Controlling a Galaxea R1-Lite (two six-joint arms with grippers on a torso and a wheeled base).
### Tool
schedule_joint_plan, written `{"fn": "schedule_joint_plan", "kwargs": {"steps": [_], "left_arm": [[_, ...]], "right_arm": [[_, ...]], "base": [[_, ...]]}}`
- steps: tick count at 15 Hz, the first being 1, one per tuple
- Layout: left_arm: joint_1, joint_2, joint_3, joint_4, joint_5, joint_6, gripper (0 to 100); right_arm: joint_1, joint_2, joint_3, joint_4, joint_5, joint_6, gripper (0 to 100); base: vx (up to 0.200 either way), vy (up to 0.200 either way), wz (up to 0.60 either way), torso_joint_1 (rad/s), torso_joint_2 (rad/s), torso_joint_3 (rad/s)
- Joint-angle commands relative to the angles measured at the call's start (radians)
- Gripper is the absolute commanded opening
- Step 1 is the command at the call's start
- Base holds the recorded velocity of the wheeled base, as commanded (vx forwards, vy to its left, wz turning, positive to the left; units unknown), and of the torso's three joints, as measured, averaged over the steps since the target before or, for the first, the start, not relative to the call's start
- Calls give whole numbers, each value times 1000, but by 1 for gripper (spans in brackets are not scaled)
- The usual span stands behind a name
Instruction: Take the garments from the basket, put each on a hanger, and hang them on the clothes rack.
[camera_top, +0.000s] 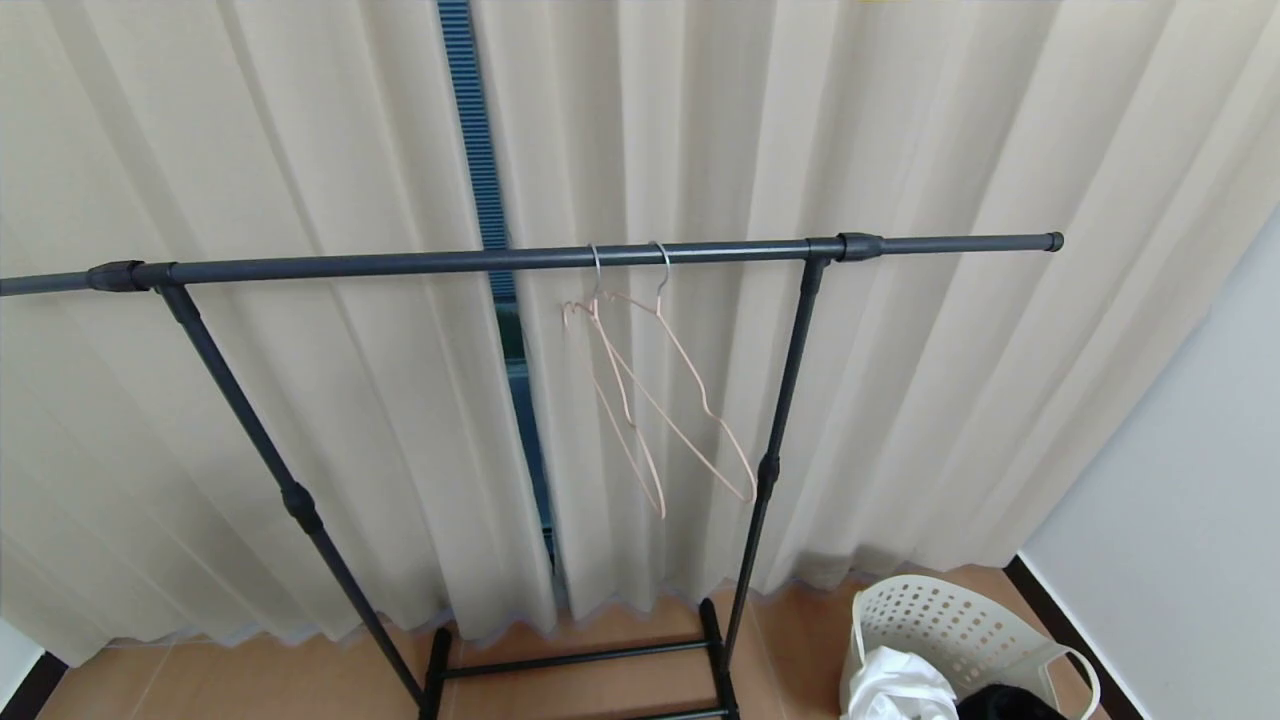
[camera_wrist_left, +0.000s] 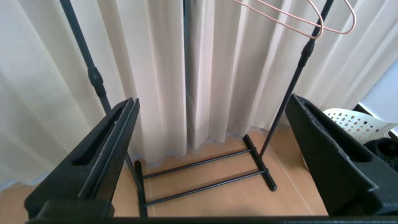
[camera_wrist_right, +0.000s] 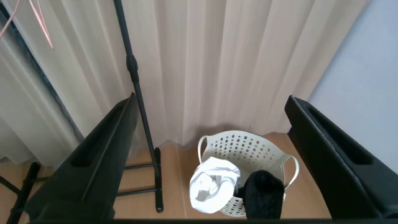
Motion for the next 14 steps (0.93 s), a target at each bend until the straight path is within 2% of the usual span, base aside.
{"fn": "schedule_joint_plan", "kwargs": {"steps": [1,14], "left_arm": [[0,1,0,0,0,0,100],[0,1,0,0,0,0,100]], "right_arm": [[0,1,0,0,0,0,100],[0,1,0,0,0,0,100]], "base": [[0,0,0,0,0,0],[0,0,0,0,0,0]]}}
